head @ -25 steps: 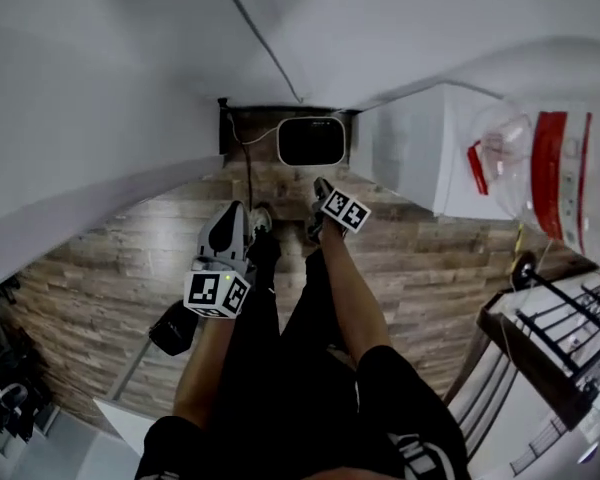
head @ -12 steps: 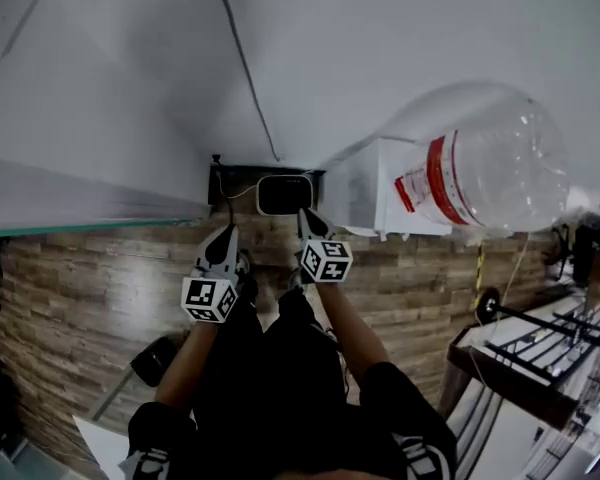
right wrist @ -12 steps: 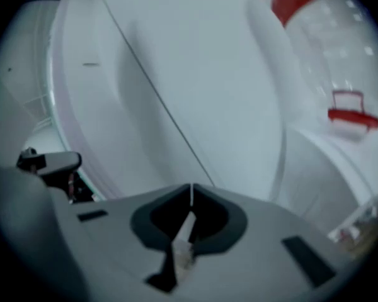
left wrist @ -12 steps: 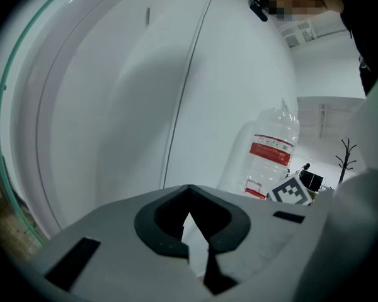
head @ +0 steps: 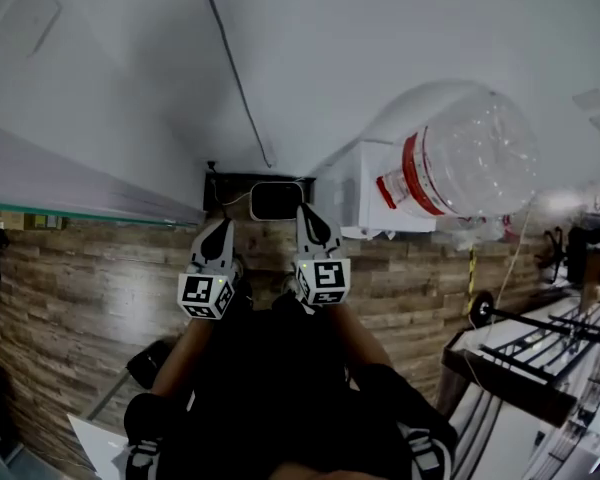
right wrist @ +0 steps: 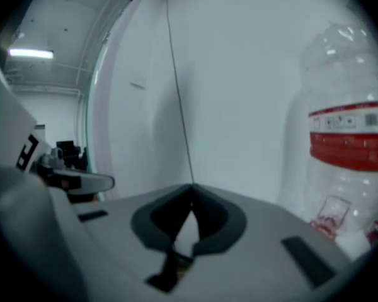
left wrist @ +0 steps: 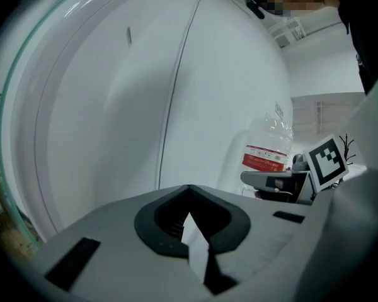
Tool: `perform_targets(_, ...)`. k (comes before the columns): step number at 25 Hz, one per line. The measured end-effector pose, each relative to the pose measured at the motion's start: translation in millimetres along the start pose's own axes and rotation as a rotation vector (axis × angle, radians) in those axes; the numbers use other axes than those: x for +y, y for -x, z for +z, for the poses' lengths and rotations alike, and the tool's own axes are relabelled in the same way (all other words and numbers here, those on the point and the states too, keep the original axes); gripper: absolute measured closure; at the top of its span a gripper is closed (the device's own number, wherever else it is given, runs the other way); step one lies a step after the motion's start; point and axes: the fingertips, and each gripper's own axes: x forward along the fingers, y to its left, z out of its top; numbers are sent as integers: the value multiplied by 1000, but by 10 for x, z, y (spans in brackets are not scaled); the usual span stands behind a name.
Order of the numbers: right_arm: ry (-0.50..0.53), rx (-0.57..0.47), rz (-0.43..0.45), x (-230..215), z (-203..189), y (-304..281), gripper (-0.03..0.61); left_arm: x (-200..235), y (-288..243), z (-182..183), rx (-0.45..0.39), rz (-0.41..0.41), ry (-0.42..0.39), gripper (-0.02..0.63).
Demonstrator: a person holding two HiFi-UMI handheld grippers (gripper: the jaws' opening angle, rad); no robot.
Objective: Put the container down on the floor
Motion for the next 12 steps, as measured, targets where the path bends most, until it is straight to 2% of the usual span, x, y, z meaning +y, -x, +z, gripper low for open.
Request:
perform_targets(5, -12, -88, 18, 128, 306, 267, 545, -115, 99, 248, -47, 1, -25, 588)
perform_targets(8, -31, -93, 36, 182, 375, 425, 545, -218, 186, 363, -80, 9, -55, 588)
perform_targets(12, -48, -62, 37, 216, 259, 529, 545, -256, 232, 364, -93, 9, -63, 586)
